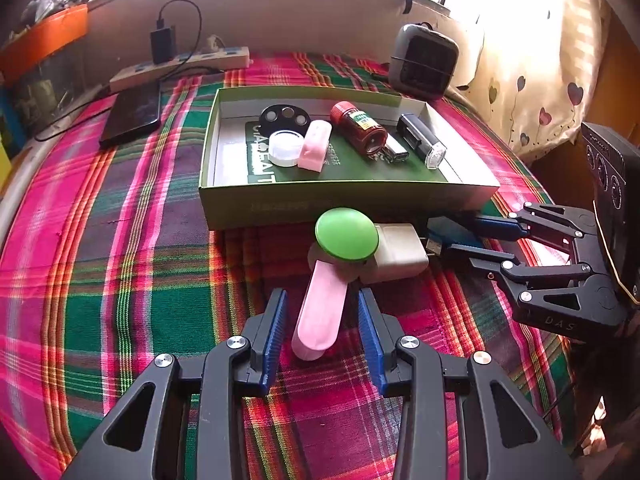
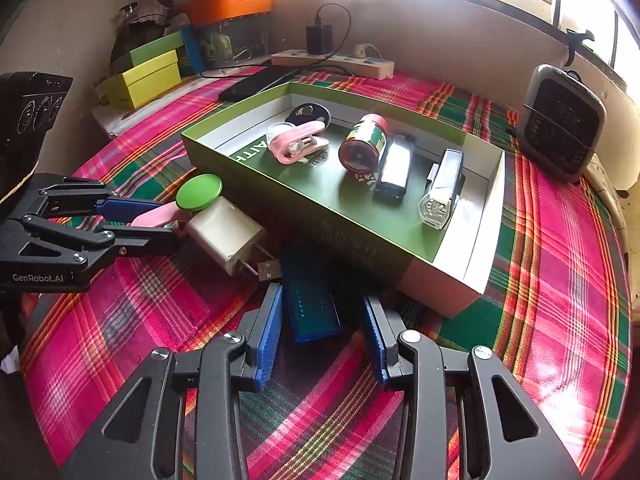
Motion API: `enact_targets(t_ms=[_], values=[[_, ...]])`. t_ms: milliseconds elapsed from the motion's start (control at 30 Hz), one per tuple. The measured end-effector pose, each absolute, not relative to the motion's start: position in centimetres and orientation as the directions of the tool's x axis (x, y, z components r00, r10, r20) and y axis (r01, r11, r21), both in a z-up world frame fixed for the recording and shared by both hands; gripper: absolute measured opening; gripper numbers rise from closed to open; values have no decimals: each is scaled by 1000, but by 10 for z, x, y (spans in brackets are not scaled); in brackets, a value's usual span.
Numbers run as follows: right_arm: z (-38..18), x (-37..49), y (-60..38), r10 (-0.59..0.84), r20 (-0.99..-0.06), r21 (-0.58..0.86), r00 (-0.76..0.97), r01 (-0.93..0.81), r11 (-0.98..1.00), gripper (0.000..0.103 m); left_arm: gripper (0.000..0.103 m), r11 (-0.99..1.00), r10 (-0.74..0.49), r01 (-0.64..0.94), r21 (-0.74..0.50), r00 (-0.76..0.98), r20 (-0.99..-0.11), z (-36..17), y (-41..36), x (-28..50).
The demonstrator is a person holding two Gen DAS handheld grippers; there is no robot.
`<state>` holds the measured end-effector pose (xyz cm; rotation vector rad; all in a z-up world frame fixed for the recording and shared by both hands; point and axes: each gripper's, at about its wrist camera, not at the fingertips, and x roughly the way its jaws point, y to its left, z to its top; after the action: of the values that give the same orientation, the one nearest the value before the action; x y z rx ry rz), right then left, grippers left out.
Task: Organize rigid objects
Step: 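Grasp the blue USB stick with the right tool while the left tool grasps the pink rectangular case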
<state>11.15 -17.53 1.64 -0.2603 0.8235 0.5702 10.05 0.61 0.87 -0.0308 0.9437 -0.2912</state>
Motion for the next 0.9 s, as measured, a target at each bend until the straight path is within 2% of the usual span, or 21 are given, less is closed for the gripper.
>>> enact_targets(t_ms=[100, 200, 467, 900], values=[[17, 111, -175, 370, -751, -7, 547, -567, 824, 28, 35, 963, -251, 225, -147, 554, -794, 9, 7, 103], [17, 110, -175, 366, -751, -8, 550, -561, 828, 23, 30, 965, -245, 217, -145, 561, -791, 8, 8, 103], [16, 107, -175, 369, -750, 1, 549, -558, 830, 23, 17, 971, -221, 204, -123, 577, -787, 7, 12, 101], [16, 101, -178, 369, -748, 18, 551, -539, 842, 23, 17, 972, -224, 194, -134, 578, -784, 9, 14, 101]])
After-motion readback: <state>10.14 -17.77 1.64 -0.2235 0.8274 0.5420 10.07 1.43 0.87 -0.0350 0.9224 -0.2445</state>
